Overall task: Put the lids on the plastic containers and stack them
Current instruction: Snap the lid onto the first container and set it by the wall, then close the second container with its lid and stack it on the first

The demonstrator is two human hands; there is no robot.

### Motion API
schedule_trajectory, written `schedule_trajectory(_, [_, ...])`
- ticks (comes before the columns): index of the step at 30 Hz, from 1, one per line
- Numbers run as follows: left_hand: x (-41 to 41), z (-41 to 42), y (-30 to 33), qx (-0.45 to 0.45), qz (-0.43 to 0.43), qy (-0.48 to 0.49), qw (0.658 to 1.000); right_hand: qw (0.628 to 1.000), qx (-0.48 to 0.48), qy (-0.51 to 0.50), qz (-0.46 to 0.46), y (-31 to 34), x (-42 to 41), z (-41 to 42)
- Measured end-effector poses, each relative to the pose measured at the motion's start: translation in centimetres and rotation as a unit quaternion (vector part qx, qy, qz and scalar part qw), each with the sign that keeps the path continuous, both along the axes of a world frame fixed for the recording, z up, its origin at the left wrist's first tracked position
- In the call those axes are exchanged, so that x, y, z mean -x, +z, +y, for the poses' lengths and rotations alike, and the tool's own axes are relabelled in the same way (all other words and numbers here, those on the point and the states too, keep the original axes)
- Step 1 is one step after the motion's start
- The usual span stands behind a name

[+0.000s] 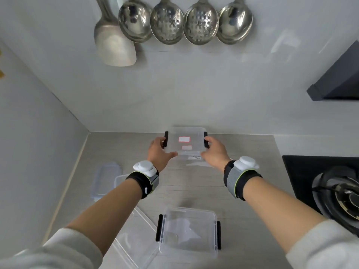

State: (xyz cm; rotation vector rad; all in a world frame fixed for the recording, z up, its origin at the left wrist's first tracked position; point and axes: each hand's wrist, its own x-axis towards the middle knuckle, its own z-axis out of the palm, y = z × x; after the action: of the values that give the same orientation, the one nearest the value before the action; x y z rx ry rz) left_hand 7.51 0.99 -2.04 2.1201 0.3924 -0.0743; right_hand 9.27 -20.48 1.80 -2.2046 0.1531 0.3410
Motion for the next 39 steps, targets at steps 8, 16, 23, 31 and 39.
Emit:
schedule_trajectory(8, [-2.2,0.3,-1.2,-0.006,0.000,0.000,1.000,0.999,0.039,0.030,-0.018,-2.0,-2.4,-0.2])
schedule_trajectory(16, [-2.0,0.6,-0.7,-0.062,0.004,-0.041,0.997,0.996,0.056,0.057,-0.045,-2.2,-1.8,0.0])
schedule_trajectory(23, [0.5,2.1,1.1,-0.099,-0.014,-0.070,0.993,0.995,0.093,0.000,-0.030,-1.8,2.6,1.3])
schedule_trajectory(31, [7.6,5.0,3.8,-0.113,-0.064,-0.068,0.989,0.997,0.055,0.054,0.019,0.4,11.5,5.9])
schedule_trajectory(39, [15.3,7.9,3.1,-0.098,-0.094,-0.093,0.986,0.988,0.004,0.149,0.051,1.0,18.6,9.9])
